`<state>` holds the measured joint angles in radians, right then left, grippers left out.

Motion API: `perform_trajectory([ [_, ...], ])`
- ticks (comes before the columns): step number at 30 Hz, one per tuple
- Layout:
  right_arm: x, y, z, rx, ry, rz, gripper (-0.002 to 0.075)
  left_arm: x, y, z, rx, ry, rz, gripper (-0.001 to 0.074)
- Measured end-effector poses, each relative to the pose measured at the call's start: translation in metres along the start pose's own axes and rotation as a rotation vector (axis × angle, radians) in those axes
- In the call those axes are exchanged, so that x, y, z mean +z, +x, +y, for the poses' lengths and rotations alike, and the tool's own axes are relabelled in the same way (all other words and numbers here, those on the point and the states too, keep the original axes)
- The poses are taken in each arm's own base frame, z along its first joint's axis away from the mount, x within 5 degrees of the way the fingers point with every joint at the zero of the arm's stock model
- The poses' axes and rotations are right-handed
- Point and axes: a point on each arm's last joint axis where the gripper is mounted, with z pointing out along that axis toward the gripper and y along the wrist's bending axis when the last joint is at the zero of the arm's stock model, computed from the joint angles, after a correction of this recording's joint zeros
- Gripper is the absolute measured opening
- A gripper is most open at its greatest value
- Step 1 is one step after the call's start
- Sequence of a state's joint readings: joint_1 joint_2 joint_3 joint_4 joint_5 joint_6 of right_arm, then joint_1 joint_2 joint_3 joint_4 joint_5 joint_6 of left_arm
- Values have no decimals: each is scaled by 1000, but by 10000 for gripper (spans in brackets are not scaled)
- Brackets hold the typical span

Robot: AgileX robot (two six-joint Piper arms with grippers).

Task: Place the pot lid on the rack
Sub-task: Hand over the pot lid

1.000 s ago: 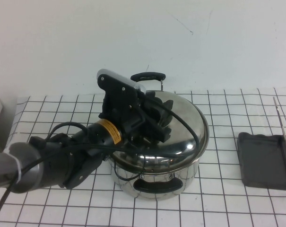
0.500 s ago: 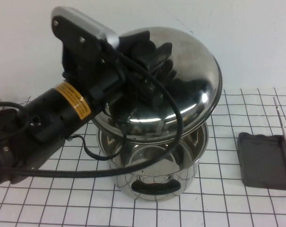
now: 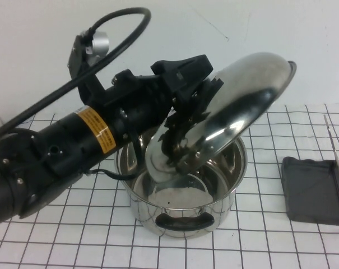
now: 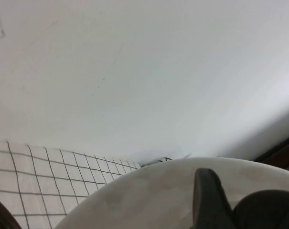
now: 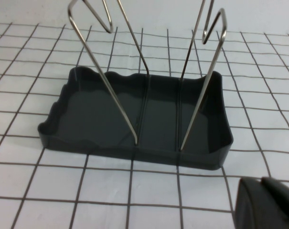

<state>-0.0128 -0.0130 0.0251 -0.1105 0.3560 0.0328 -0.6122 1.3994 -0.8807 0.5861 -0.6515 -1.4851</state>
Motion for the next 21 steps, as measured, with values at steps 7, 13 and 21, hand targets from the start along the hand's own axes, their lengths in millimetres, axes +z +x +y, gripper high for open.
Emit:
perform_trajectory([
  [7, 0, -1, 1, 43, -10, -10, -3, 22, 12, 29, -230, 91, -26, 313],
  [13, -2, -8, 19, 734, -232, -11, -3, 37, 23, 61, -274, 174, -101, 313],
  [21, -4, -13, 23, 911, -305, -16, -3, 46, 36, 88, -433, 109, -80, 313],
])
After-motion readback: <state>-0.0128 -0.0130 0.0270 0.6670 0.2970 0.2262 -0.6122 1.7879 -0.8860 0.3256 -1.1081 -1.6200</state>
